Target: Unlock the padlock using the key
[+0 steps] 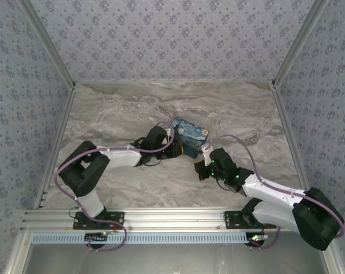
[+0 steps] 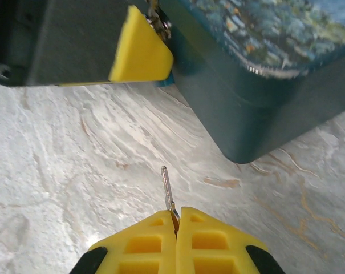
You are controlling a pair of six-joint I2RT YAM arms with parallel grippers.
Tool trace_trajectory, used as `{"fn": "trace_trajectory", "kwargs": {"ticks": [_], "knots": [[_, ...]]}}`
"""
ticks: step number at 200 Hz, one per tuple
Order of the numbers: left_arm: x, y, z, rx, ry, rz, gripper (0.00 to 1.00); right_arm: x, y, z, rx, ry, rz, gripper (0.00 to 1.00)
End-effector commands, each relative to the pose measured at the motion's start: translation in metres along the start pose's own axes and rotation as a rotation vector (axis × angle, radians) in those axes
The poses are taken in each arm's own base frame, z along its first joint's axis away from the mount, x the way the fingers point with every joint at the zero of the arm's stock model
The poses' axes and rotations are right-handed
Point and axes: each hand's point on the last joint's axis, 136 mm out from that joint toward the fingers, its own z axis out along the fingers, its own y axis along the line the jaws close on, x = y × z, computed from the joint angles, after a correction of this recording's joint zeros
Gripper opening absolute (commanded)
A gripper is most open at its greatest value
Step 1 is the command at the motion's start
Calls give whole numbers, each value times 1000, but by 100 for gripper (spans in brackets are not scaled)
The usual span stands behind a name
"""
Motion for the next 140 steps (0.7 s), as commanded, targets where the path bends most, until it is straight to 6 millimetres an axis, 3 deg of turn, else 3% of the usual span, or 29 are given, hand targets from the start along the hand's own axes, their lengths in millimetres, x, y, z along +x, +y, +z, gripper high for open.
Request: {"fn": "trace_trajectory", "kwargs": {"ticks": [1,69,140], "knots": [[-11,-37,-10,92,-9,-82,17,-11,-1,-3,12,-87,-51,0],[-5,-55,-8,152,6,-173,18,-5,-2,5,13,-74,-105,0],[-1,-67,-7,183,8,-208,17,-15,1,22,18,-69,-117,0]]}}
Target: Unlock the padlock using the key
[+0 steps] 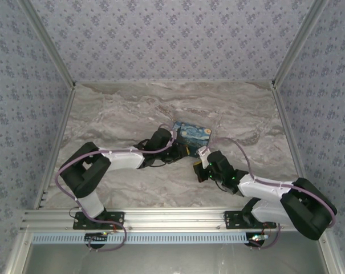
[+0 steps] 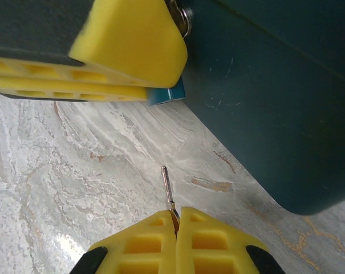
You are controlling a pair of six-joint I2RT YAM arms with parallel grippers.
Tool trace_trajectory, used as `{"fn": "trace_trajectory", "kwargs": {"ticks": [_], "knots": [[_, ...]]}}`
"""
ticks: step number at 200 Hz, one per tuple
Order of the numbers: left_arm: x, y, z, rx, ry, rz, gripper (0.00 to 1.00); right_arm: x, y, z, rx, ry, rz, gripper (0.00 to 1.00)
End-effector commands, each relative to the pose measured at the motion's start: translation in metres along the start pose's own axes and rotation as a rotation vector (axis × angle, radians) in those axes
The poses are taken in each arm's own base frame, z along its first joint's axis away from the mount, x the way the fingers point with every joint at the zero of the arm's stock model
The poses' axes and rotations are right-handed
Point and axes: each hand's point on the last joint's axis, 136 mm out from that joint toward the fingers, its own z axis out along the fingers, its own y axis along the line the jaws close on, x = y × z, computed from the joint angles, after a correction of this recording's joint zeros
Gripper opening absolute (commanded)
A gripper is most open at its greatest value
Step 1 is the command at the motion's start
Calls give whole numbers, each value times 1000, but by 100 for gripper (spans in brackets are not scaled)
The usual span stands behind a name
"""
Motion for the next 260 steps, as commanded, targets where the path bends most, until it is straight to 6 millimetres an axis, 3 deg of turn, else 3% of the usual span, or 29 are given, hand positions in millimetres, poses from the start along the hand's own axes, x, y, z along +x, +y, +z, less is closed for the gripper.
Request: {"fn": "trace_trajectory", "kwargs": {"ticks": [1,126,260], "knots": [[-8,-42,-9,119,-26,14,17,-27,4,2,0,-78,-20,0],[-6,-40,-8,124,-23,-4,16,-43,-4,5,8,-132,26,0],[-7,-38,-5,121,-23,-9,16,-21,-15,10,39,-68,37,0]]}}
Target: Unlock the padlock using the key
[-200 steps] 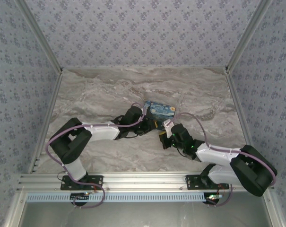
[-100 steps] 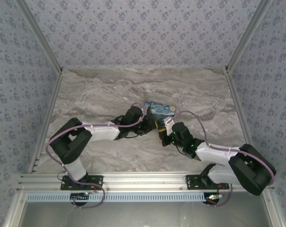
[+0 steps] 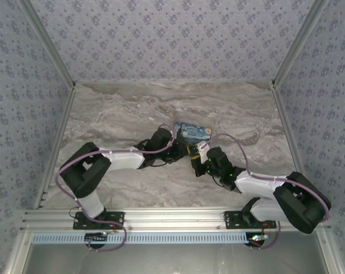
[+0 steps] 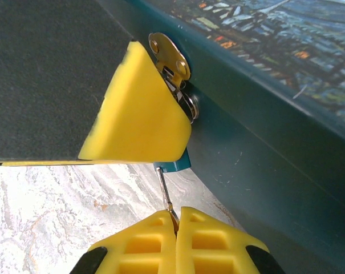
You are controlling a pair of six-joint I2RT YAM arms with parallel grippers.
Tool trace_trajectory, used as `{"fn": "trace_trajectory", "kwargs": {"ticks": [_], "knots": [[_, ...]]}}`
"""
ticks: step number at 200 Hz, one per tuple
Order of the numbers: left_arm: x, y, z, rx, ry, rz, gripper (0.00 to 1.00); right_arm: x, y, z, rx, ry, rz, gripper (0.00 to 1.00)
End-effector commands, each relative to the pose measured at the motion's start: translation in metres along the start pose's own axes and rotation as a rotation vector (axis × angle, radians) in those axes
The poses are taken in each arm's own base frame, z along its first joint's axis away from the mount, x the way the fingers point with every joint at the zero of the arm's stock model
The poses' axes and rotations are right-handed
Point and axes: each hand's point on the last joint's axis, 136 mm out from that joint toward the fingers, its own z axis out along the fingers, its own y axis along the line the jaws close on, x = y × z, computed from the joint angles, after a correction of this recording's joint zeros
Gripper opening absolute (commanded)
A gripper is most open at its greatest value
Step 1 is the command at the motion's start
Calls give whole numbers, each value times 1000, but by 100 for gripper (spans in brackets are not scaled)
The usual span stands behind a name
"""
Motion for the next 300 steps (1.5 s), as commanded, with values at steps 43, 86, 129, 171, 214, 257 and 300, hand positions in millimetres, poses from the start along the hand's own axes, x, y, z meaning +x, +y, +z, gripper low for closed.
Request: {"fn": "trace_trajectory", "kwargs": {"ticks": [43,86,129,171,214,257,300], "knots": [[-4,-32,-5,101,-12,31,16,13,-17,1,65,36,20,0],[-3,-32,-5,101,-12,29,16,13,-19,1,68,39,25,0],[-4,-30,-5,96,-17,29,16,18,-21,0,76,52,22,0],[-4,-29,-4,92,-18,29,16,22,-19,-2,64,55,30,0],[-4,-28,-4,91,-16,29,16,16,-16,-2,47,34,27,0],[-3,-26,-4,88,-14,28,16,2,-9,-4,16,-14,20,0],[-1,-26,-4,89,-6,28,16,-11,-5,-5,-10,-42,6,0]]}}
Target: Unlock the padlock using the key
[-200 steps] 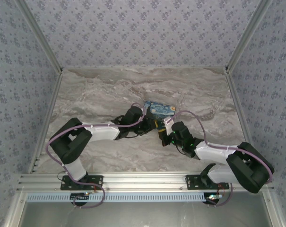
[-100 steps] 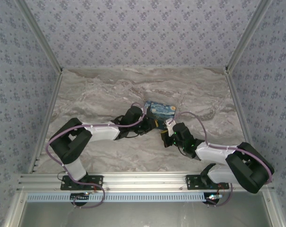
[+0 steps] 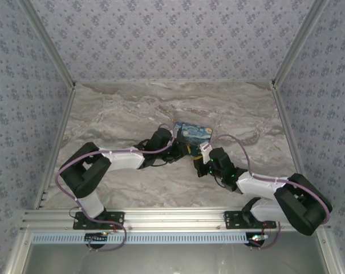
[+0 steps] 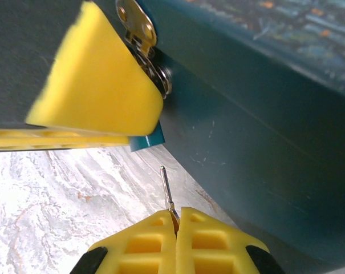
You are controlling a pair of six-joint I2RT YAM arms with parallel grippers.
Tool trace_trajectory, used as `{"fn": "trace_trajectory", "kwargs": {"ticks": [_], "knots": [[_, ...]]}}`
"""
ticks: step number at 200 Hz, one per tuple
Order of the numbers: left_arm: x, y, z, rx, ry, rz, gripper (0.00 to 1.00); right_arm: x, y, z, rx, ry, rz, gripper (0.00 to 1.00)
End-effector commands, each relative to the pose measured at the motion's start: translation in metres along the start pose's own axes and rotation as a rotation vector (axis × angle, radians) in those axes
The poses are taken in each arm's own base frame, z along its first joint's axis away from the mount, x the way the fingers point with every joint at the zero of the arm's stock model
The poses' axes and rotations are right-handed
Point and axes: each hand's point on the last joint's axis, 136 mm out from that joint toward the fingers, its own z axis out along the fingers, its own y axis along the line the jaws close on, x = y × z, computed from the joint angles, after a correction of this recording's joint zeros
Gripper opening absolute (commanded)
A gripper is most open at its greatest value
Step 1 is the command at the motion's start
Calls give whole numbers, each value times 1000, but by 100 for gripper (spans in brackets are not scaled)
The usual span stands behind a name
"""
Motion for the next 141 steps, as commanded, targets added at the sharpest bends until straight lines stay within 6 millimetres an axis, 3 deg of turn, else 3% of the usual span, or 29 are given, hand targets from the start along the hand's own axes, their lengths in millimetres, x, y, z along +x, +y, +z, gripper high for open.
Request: {"fn": "trace_trajectory", "kwargs": {"ticks": [1,141], "knots": [[0,-22,-3,74,1,24,16,-16,4,-2,-25,-45,-10,0],[2,-22,-3,80,13,23,16,-30,4,5,-49,-65,-17,0]]}}
